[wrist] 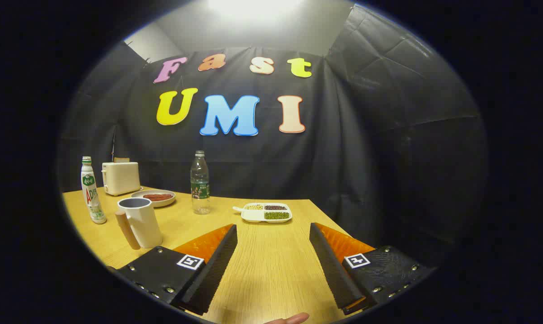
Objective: Take the bottle from table, then pour the juice into the cup, finally place the bottle on the coaster
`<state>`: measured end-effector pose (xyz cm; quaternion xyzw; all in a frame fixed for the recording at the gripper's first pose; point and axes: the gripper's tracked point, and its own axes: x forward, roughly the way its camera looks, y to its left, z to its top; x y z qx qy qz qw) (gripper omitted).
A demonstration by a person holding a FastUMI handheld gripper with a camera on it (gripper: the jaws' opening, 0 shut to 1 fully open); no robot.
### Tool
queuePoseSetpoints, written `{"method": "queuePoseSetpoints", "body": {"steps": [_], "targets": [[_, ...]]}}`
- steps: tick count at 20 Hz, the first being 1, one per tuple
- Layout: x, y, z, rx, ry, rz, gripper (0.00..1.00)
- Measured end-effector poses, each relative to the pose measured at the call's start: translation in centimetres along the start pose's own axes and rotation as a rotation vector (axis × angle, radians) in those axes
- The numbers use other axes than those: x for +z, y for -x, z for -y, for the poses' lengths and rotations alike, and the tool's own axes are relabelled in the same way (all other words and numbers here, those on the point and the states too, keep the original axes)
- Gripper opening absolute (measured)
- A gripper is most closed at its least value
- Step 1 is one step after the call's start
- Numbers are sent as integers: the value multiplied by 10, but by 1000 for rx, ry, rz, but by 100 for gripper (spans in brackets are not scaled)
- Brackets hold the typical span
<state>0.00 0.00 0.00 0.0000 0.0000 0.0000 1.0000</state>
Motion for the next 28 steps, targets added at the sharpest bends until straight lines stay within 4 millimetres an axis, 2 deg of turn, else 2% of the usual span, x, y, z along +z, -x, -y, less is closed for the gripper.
{"method": "queuePoseSetpoints", "body": {"steps": [1,3,6,9,11,13,15,18,22,25,28], "targets": [[1,-5,-2,-3,22,-3,98],[16,-13,-5,-14,15,22,98],[53,-17,-20,-19,-16,93,98],[69,-5,-40,-55,-18,84,98],[78,8,-64,-69,-48,94,98],[78,21,-85,-115,-78,100,98],[78,36,-115,-142,-64,99,98],[87,49,-173,-104,-27,104,98],[111,65,-240,-8,-99,189,98],[108,82,-283,40,-96,184,98],[104,103,-346,136,-97,184,98]]}}
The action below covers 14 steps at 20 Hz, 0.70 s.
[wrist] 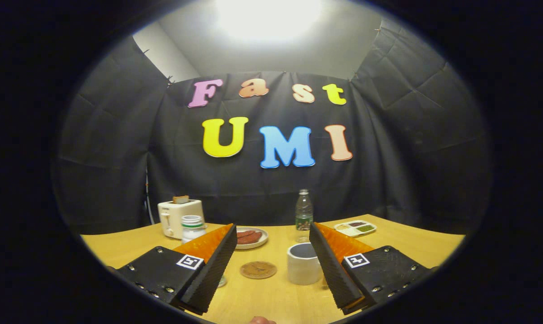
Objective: Take the bottle from table, then pour the juice into the cup, finally place the bottle on the coaster
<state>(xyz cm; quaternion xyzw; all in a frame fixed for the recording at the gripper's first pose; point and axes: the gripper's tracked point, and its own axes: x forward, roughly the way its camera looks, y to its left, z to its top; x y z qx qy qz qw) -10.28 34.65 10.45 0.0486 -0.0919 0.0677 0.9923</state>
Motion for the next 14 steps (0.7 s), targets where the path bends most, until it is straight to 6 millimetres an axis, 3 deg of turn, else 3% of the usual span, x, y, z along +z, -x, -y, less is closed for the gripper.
{"method": "queuePoseSetpoints", "body": {"steps": [4,8,14], "targets": [[-17,0,-64,93,62,-13,98],[-44,-22,-85,72,78,-60,98],[-69,-59,-84,45,82,-108,98]]}}
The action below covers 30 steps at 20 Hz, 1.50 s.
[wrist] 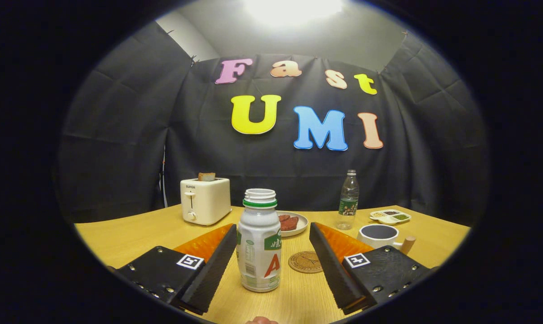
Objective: Take the bottle from table, then pour the juice into the cup, finally place the bottle on the coaster
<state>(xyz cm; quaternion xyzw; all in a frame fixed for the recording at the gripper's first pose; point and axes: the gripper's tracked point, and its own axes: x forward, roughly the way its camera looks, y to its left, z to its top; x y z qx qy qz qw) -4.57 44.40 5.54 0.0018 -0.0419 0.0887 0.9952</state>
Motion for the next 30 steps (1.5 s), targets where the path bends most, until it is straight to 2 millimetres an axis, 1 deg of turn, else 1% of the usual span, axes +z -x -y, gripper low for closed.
{"method": "queuePoseSetpoints", "body": {"steps": [4,8,9,12,14,15,16,20,23,26,30], "targets": [[-14,-17,-18,49,-26,-18,98],[-31,-31,-15,20,0,-63,98],[-32,-33,-17,23,4,-64,98],[-33,-39,-22,37,25,-69,72],[-34,-39,-21,29,24,-73,68],[-33,-37,-20,17,16,-73,68],[-34,-38,-17,6,2,-76,66],[-33,-36,-13,-2,-74,-85,66],[-26,-36,-11,4,-177,-74,66],[-18,-38,-9,12,-222,-67,66],[-14,-43,-9,23,-346,-82,66]]}}
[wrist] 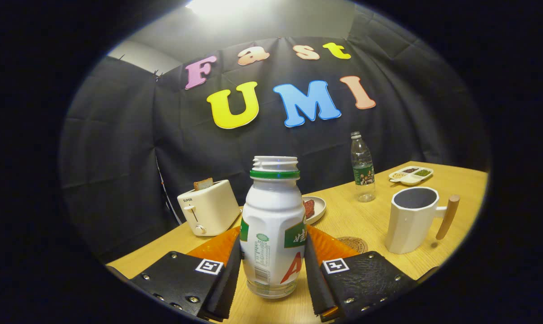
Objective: Take the bottle from table, then pour the juice into the cup, finally place the bottle on the coaster
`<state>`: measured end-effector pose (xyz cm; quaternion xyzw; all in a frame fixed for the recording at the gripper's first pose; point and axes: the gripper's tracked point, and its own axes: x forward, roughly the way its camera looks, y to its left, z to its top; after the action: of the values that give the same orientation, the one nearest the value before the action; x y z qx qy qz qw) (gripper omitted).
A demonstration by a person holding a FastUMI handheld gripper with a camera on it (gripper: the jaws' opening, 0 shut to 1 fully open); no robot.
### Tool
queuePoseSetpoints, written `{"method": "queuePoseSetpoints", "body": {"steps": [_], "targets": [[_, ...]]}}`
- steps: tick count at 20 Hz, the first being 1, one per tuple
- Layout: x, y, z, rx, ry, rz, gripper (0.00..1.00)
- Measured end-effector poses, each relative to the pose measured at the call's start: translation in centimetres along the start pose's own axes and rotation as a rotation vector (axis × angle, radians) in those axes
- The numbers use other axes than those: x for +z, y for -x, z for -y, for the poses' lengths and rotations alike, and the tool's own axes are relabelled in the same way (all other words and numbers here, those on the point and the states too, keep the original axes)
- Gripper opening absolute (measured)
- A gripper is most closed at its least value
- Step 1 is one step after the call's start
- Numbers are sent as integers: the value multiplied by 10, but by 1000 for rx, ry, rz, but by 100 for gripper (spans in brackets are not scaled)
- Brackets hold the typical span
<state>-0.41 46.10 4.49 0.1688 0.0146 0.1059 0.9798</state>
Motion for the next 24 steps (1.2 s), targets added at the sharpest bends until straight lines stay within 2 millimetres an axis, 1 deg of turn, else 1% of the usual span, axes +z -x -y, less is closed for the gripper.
{"method": "queuePoseSetpoints", "body": {"steps": [6,8,11,15,18,24], "targets": [[-3,-3,2,16,-223,-48,66],[1,-4,1,33,-313,-45,66],[9,-4,4,38,-405,-41,65],[20,-8,5,66,-561,-8,66],[27,-9,12,79,-667,18,66],[35,-12,26,77,-788,49,65]]}}
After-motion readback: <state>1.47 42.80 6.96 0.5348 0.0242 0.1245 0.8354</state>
